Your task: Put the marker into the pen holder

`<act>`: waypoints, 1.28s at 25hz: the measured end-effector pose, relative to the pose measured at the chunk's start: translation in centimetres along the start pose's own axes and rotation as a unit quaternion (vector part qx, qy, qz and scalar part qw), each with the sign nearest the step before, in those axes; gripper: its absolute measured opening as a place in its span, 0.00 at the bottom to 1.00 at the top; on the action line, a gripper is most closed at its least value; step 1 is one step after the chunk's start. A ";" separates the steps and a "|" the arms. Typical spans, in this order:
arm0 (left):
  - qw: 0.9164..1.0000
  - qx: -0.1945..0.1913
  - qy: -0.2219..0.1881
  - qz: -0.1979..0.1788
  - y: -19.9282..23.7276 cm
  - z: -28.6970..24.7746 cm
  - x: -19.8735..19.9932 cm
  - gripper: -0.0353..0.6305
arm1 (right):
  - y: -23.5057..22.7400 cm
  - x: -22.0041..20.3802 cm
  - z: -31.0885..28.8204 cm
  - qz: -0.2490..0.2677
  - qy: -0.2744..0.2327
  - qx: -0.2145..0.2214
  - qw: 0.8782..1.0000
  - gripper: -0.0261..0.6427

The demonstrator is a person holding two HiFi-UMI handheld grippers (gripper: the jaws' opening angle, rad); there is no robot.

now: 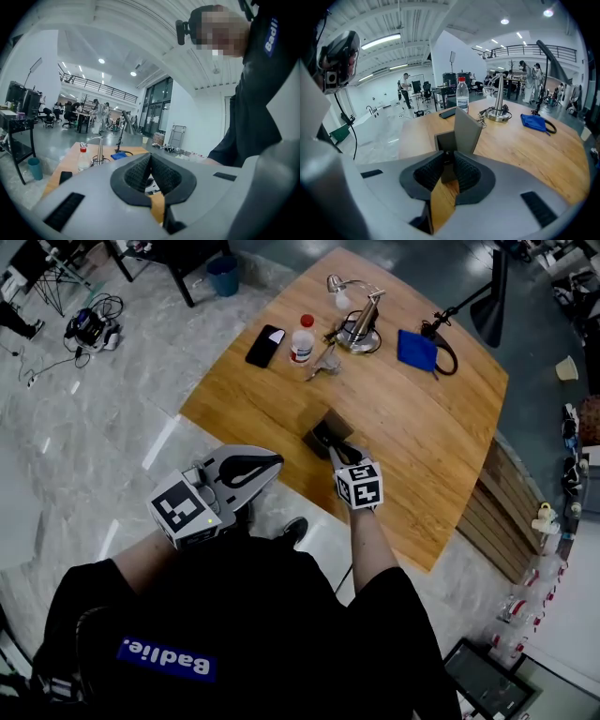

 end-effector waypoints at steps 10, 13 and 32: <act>1.000 -0.021 -0.012 0.002 -0.6 0.4 0.3 0.07 | 2.3 2.8 6.8 -0.034 -0.078 -0.008 0.996 0.12; 0.999 -0.035 -0.016 0.001 -0.9 0.1 0.4 0.07 | 4.2 4.1 10.0 -0.050 -0.117 0.003 0.992 0.12; 0.992 -0.119 -0.029 -0.016 -4.0 -1.3 1.2 0.07 | 14.0 11.6 21.8 -0.044 -0.267 0.053 0.961 0.05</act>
Point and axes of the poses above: the fingertips, and each gripper's own axes: z backward along the fingers, y to its left, x out of its top, the point moved 5 cm from there along z, backward along the fingers, and after that the axes turned 2 degrees about -x, right-handed, at the moved point
